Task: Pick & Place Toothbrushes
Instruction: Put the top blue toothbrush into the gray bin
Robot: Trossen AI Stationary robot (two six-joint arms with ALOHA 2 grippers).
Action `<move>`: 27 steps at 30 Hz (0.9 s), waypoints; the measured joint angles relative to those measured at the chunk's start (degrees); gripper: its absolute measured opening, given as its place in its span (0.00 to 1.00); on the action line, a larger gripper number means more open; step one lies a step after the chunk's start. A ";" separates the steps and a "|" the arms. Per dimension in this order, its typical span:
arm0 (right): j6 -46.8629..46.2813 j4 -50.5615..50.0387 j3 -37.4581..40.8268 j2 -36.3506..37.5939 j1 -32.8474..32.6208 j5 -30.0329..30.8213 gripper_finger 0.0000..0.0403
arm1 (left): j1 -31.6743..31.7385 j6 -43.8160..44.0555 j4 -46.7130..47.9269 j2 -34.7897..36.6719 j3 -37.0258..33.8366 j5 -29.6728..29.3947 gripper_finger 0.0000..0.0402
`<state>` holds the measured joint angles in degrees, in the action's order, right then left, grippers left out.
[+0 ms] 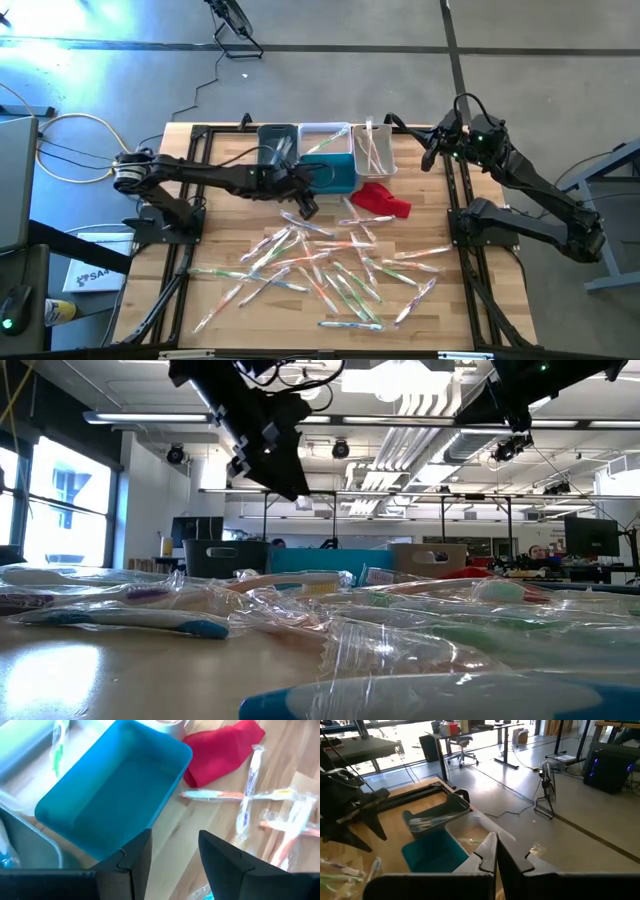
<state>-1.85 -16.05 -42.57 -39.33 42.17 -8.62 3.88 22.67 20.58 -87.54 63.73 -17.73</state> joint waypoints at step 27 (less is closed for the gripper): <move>-0.07 -0.04 0.00 0.00 -0.02 -0.04 0.01 | 0.26 1.18 -0.74 11.45 -11.38 0.21 0.40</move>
<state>-1.91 -16.10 -42.57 -39.33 42.15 -8.67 4.14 23.85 19.85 -76.09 52.36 -17.52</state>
